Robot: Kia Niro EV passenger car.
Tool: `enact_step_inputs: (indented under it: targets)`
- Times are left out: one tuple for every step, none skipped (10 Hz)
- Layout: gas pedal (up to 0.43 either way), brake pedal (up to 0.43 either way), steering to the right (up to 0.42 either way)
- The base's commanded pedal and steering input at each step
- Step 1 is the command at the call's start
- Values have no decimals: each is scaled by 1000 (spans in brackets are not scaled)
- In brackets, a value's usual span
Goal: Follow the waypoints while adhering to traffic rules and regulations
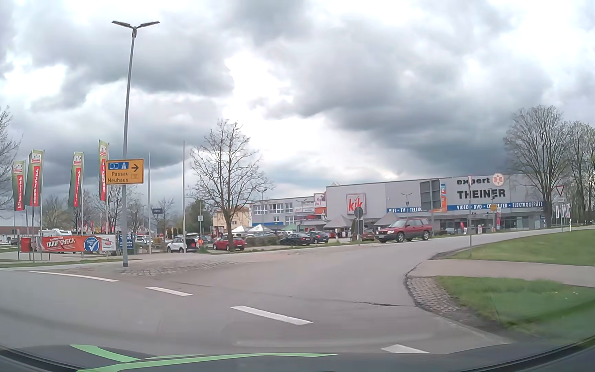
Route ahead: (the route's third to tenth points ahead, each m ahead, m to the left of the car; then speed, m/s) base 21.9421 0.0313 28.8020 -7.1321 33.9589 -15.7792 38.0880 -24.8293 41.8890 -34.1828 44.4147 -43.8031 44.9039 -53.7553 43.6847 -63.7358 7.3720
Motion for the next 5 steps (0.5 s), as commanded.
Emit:
enact_step_inputs:
  targets:
    - [177,0,14]
    - [177,0,29]
    - [177,0,39]
    - [177,0,53]
    - [177,0,73]
